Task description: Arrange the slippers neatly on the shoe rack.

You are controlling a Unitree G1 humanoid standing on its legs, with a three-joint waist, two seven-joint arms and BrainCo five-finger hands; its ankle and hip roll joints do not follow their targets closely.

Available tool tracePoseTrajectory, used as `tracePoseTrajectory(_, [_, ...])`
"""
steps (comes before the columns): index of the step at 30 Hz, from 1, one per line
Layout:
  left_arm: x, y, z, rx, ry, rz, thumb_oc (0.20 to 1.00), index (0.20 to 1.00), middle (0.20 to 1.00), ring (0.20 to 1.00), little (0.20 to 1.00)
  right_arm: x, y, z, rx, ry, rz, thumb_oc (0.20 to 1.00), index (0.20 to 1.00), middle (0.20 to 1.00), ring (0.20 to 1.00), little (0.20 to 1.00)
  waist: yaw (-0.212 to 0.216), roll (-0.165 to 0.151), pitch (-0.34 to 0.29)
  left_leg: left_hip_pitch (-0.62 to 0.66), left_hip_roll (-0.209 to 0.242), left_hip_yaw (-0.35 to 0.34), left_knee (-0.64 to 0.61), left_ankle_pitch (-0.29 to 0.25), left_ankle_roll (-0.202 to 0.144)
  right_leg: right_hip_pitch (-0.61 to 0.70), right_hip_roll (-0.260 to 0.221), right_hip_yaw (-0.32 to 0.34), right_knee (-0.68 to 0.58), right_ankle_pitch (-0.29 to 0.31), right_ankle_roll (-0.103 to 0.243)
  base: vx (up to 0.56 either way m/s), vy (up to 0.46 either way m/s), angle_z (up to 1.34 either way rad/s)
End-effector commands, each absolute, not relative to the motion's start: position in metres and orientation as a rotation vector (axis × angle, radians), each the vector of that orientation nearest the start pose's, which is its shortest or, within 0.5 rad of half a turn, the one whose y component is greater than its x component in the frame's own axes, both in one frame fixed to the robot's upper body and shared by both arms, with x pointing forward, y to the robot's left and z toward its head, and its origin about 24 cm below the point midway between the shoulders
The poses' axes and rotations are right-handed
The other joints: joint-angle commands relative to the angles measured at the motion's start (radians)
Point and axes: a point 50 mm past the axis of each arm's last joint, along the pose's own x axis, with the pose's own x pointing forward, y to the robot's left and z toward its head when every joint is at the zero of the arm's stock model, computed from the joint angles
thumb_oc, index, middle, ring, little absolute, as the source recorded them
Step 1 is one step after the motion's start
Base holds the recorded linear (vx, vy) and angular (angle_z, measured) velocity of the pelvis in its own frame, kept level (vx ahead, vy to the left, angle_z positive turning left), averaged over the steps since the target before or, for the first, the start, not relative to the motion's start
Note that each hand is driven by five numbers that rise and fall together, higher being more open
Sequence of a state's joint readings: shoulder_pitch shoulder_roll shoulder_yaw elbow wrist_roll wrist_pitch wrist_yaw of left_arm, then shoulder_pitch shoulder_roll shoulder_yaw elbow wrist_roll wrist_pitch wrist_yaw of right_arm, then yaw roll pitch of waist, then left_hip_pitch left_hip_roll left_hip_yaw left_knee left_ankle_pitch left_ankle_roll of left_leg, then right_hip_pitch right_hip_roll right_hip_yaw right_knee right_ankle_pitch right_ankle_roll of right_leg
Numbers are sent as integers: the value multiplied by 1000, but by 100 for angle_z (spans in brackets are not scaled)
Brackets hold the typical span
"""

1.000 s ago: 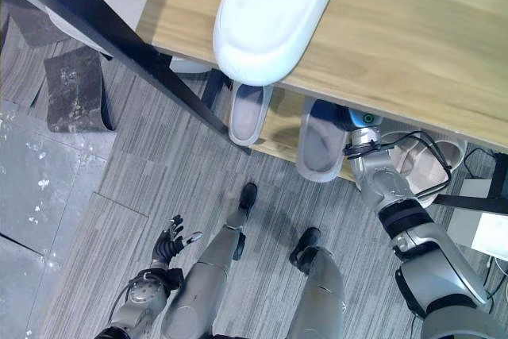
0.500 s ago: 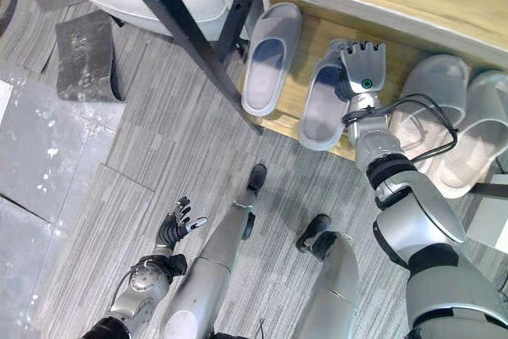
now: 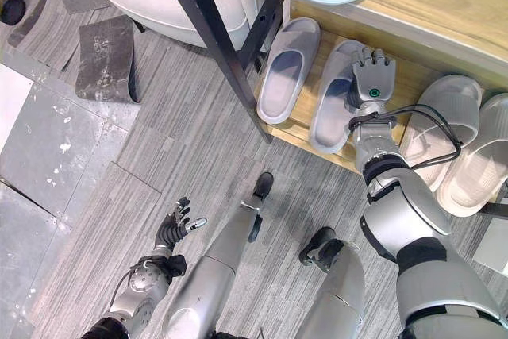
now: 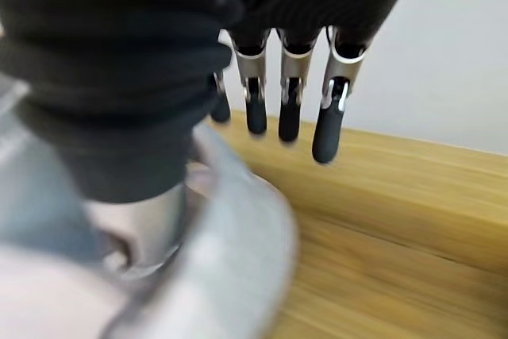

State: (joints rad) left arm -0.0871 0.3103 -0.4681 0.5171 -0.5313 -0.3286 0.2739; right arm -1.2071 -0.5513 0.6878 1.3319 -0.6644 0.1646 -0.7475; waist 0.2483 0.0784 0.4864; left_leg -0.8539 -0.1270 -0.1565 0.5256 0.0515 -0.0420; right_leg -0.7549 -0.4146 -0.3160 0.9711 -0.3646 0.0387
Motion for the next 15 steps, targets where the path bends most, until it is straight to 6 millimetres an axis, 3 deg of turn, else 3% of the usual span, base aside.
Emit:
tracePoseTrajectory(1, [231, 162, -41, -79, 240, 49, 1000, 1000, 1000, 1000, 1000, 399, -269, 245, -1722, -302, -823, 1000, 1000, 1000, 1000, 1000, -3, 21, -28, 2, 20, -13, 220, -247, 7, -9, 31, 82, -132, 71, 58, -21, 3, 3])
tracePoseTrajectory(6, [234, 161, -37, -82, 227, 51, 1000, 1000, 1000, 1000, 1000, 402, -255, 258, -1521, -405, -831, 1000, 1000, 1000, 1000, 1000, -16, 18, -17, -2, 24, -7, 214, -240, 7, -18, 37, 86, -138, 76, 57, 0, 0, 0])
tracePoseTrajectory(8, [234, 159, -40, -92, 241, 73, 1000, 1000, 1000, 1000, 1000, 400, -234, 261, -1142, -530, -827, 1000, 1000, 1000, 1000, 1000, -37, 16, -7, 4, 27, -4, 211, -240, 10, -15, 43, 88, -141, 75, 54, 0, 0, 0])
tracePoseTrajectory(9, [234, 160, -40, -90, 242, 73, 1000, 1000, 1000, 1000, 1000, 400, -234, 261, -1141, -528, -828, 1000, 1000, 1000, 1000, 1000, -35, 15, -8, 5, 27, -4, 211, -241, 10, -14, 43, 88, -141, 74, 54, 0, 0, 0])
tracePoseTrajectory(10, [232, 158, -42, -94, 253, 79, 1000, 1000, 1000, 1000, 1000, 398, -225, 262, -937, -568, -823, 1000, 1000, 1000, 1000, 1000, -44, 18, -4, 8, 28, -4, 213, -244, 12, -11, 43, 90, -141, 74, 54, 0, 0, 0])
tracePoseTrajectory(11, [232, 159, -42, -91, 254, 79, 1000, 1000, 1000, 1000, 1000, 398, -226, 261, -935, -565, -824, 1000, 1000, 1000, 1000, 1000, -42, 16, -5, 9, 28, -4, 214, -245, 12, -11, 42, 90, -140, 73, 54, 0, 0, 0])
tracePoseTrajectory(12, [229, 157, -47, -97, 279, 87, 1000, 1000, 1000, 1000, 1000, 395, -217, 255, -718, -588, -796, 1000, 1000, 1000, 1000, 1000, -54, 19, -2, 17, 28, -3, 211, -249, 14, -4, 44, 92, -144, 73, 56, 35, -3, -5])
tracePoseTrajectory(13, [227, 155, -50, -91, 292, 85, 1000, 1000, 1000, 1000, 1000, 388, -206, 254, -382, -634, -784, 1000, 1000, 1000, 1000, 1000, -62, 20, 3, 21, 33, -1, 205, -252, 14, 3, 46, 89, -155, 76, 60, 35, -3, -3])
tracePoseTrajectory(15, [226, 155, -51, -86, 299, 81, 1000, 1000, 1000, 1000, 1000, 387, -209, 249, -320, -615, -796, 1000, 1000, 1000, 1000, 1000, -61, 20, 3, 23, 34, -1, 201, -250, 14, 4, 47, 88, -159, 75, 61, 21, -14, -7])
